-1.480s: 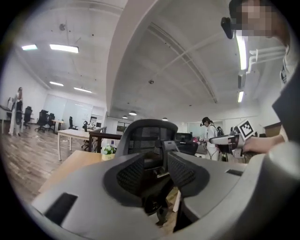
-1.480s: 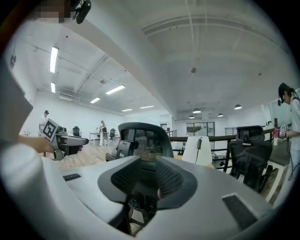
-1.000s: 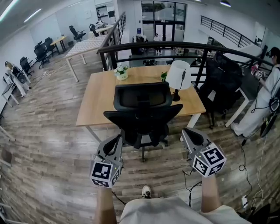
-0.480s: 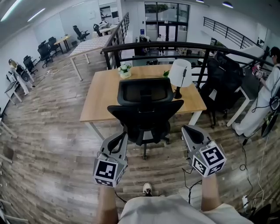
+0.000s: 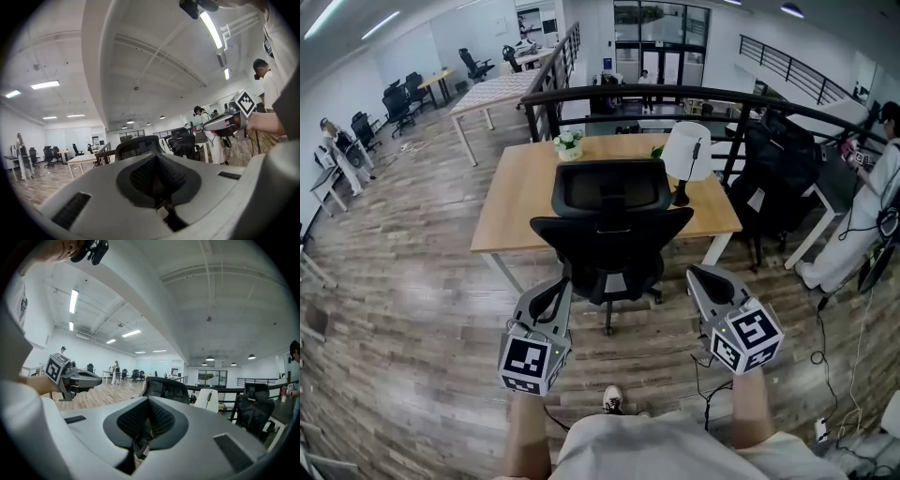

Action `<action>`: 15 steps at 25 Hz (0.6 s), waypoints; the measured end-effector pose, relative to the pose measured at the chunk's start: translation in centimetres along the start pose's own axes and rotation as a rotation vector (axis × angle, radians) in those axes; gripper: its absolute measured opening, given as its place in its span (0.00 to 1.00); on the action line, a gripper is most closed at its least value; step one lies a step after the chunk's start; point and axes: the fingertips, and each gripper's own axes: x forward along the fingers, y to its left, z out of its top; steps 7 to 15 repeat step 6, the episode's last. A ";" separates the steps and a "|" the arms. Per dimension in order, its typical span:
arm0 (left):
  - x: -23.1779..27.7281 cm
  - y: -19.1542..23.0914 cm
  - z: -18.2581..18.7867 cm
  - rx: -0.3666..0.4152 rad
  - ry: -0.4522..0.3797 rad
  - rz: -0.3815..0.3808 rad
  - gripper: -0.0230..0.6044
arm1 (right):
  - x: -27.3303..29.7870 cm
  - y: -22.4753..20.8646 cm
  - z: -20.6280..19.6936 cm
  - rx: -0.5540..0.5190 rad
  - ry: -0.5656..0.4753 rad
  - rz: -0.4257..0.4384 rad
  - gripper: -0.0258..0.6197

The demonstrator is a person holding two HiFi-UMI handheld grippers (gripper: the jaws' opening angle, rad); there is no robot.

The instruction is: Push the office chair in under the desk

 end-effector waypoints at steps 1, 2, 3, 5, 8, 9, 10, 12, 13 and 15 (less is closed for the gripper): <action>0.1 0.0 0.0 0.001 0.002 -0.001 0.04 | 0.0 0.0 0.0 0.000 0.001 0.001 0.07; 0.2 -0.1 0.1 0.003 0.005 -0.001 0.04 | 0.0 -0.1 0.0 -0.002 0.001 0.003 0.07; 0.3 -0.1 0.1 0.006 0.008 0.000 0.04 | 0.0 -0.1 0.1 -0.005 0.001 0.005 0.07; 0.6 -0.2 0.3 0.012 0.012 0.001 0.04 | 0.0 -0.1 0.2 -0.008 -0.001 0.013 0.07; 0.7 -0.2 0.4 0.014 0.013 0.002 0.04 | 0.0 0.0 0.3 -0.009 -0.002 0.018 0.07; 0.7 -0.2 0.4 0.014 0.013 0.002 0.04 | 0.0 0.0 0.3 -0.009 -0.002 0.018 0.07; 0.7 -0.2 0.4 0.014 0.013 0.002 0.04 | 0.0 0.0 0.3 -0.009 -0.002 0.018 0.07; 0.7 -0.2 0.4 0.014 0.013 0.002 0.04 | 0.0 0.0 0.3 -0.009 -0.002 0.018 0.07; 0.7 -0.2 0.4 0.014 0.013 0.002 0.04 | 0.0 0.0 0.3 -0.009 -0.002 0.018 0.07; 0.7 -0.2 0.4 0.014 0.013 0.002 0.04 | 0.0 0.0 0.3 -0.009 -0.002 0.018 0.07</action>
